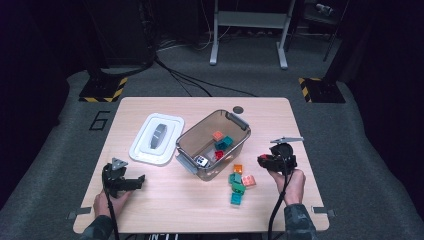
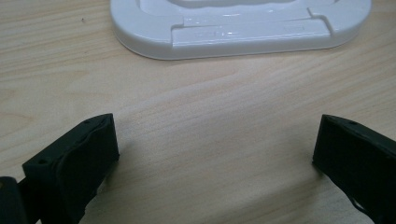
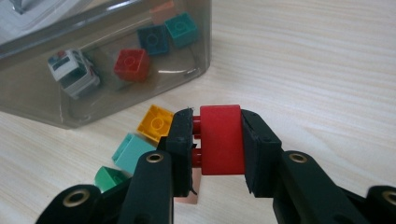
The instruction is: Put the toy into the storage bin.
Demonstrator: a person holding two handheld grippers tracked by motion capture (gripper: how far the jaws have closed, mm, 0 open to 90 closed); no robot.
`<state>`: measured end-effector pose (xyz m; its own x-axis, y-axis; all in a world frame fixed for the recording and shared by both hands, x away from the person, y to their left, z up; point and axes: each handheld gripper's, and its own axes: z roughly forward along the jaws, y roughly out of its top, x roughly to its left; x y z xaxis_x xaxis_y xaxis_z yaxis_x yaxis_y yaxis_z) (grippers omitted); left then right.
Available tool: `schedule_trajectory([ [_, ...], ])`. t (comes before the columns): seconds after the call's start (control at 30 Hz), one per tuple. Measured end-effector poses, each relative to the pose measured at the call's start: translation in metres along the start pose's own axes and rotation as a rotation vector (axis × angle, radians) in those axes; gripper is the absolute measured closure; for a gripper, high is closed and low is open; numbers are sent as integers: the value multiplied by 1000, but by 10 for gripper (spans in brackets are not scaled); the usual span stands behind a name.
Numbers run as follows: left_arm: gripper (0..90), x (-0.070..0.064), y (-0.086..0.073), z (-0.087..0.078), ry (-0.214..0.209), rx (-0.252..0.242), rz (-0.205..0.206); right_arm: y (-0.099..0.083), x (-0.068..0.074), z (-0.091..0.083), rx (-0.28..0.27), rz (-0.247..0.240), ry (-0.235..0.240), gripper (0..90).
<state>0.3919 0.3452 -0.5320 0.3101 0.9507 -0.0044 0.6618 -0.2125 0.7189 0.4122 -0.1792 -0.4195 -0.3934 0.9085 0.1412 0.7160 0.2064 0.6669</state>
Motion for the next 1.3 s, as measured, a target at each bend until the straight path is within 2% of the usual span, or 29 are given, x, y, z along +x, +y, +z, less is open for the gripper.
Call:
schedule_trajectory([
  [0.77,0,0,0,0,1,-1,1,46,-8,-12,-46,-16,-27,679],
  [1.03,0,0,0,0,0,1,1,64,-5,-15,-65,-20,-28,679],
  [1.07,0,0,0,0,0,0,1,67,-5,-15,-70,-35,-26,679],
  [1.27,0,0,0,0,2,-2,-2,80,0,-16,-86,-37,-18,679],
  [1.3,0,0,0,0,-1,2,-1,82,0,-15,-90,-51,-19,679],
])
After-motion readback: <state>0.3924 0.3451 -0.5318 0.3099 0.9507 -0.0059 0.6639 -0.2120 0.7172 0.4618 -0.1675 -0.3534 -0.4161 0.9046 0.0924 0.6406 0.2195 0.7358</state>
